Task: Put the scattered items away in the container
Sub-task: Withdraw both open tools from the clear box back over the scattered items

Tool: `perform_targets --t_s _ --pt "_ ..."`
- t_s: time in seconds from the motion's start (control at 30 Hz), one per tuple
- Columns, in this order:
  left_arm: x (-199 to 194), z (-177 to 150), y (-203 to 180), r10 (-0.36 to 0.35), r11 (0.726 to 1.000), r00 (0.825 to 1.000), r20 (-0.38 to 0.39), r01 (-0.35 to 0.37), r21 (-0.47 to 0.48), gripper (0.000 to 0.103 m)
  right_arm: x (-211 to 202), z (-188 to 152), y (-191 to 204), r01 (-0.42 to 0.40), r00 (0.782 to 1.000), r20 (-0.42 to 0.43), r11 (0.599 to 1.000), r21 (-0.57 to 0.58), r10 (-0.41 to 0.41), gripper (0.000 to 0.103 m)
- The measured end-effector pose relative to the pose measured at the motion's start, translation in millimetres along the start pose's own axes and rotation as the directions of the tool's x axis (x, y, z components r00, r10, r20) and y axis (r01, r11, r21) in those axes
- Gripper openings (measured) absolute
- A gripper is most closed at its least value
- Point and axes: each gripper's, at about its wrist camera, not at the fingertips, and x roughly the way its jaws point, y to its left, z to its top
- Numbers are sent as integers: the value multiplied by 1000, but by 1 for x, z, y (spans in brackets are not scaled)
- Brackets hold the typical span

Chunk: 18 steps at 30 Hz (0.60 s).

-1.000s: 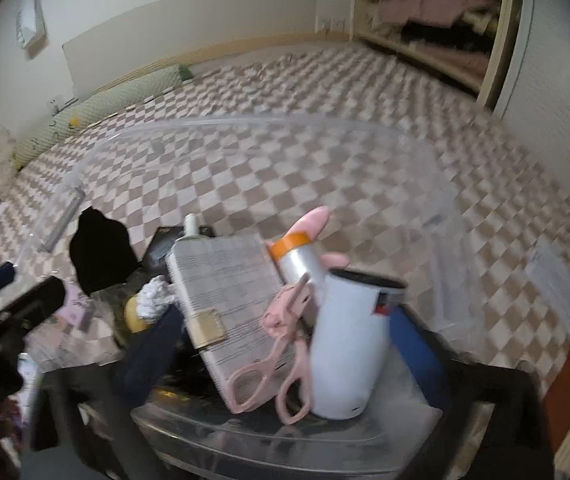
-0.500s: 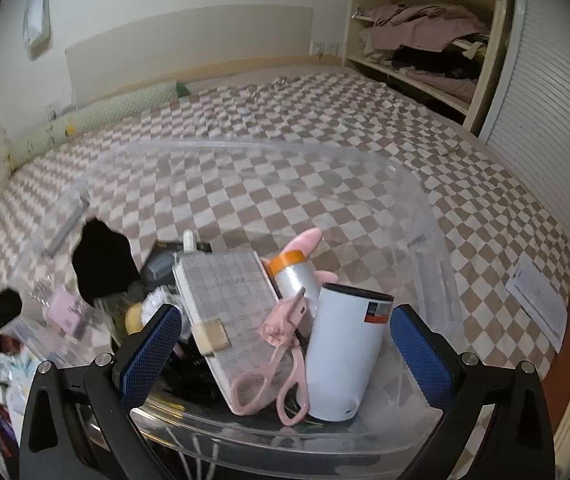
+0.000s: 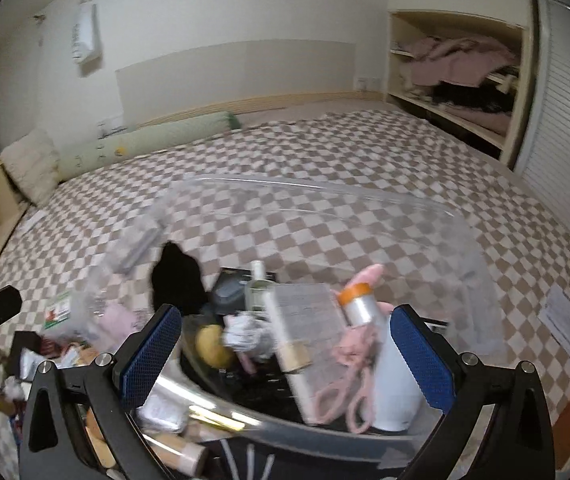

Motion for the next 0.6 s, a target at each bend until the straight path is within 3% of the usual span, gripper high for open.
perform_targets --t_s 0.27,0.43,0.6 --pt "-34 -15 33 55 998 998 12 -55 2 103 -21 3 51 -89 995 23 984 -157 94 103" --pt "-51 -27 54 74 997 997 -8 -74 12 103 -39 -1 76 -82 994 46 960 -266 98 103" --pt "-68 -43 77 91 996 996 -14 -91 -1 103 -50 -6 87 -117 989 49 948 -297 137 103"
